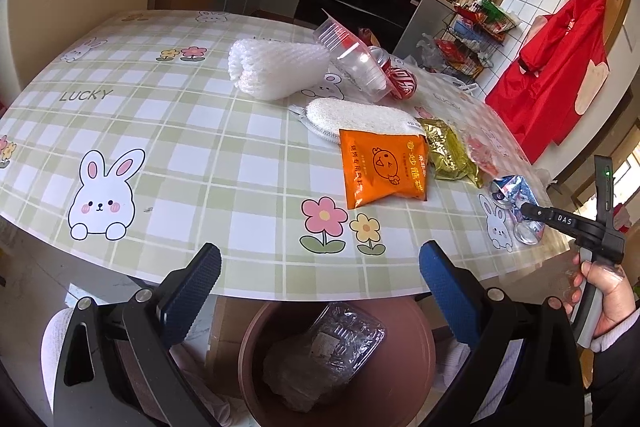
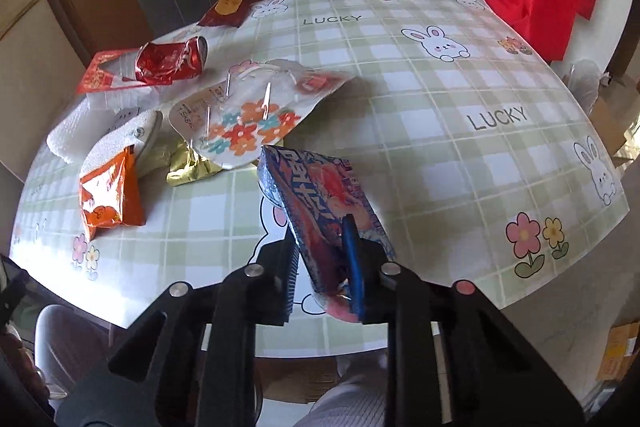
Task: Collect trash
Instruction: 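Lift the SIRONG wrapper with the right gripper while the left gripper grasps the orange packet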
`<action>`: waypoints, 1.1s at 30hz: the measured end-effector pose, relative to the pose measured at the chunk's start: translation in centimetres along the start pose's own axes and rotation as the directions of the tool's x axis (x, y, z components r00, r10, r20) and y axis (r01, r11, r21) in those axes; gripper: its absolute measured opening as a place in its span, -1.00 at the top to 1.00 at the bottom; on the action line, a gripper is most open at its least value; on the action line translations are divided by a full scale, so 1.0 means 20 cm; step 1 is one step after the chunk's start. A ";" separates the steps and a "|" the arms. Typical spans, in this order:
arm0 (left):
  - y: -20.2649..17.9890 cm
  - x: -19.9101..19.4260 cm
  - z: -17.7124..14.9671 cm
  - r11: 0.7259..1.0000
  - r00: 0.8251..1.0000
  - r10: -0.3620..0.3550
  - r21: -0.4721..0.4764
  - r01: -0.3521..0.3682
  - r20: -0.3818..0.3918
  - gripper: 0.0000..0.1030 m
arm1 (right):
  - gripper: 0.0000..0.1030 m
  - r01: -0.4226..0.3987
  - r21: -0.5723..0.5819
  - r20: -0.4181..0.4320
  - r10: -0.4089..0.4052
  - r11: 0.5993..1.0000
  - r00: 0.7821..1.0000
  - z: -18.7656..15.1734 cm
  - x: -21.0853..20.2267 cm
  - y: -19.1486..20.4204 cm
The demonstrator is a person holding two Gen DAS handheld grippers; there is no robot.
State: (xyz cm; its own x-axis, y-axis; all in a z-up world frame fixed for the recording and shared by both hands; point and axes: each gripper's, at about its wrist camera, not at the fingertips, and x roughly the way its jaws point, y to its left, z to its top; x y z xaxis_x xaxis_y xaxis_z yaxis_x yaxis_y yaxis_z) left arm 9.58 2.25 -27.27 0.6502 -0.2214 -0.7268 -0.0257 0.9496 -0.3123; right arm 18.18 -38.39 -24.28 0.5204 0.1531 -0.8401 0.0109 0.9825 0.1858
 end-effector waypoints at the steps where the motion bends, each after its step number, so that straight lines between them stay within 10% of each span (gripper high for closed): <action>1: 0.00 0.00 0.00 1.000 1.000 -0.001 0.002 0.001 -0.001 -0.88 | 0.54 -0.014 0.018 0.001 0.013 1.000 1.000 0.00 0.00 -0.02; 16: -0.08 0.05 0.02 0.992 0.992 -0.120 0.028 0.122 -0.049 -0.85 | 0.81 -0.125 0.087 0.116 0.115 0.988 0.987 -0.01 -0.13 -0.09; 33: -0.08 0.56 0.34 0.977 0.969 -0.213 -0.054 0.208 -0.125 -0.02 | 0.81 -0.213 0.106 0.132 0.199 0.971 0.971 -0.06 -0.18 -0.08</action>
State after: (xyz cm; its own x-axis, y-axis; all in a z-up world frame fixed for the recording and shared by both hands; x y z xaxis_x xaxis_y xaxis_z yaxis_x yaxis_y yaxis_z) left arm 21.99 -0.28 -30.69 0.5409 -0.4443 -0.7141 0.0691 0.8697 -0.4887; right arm 15.38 -40.35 -22.16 0.6201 0.3300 -0.7117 -0.0101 0.9105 0.4134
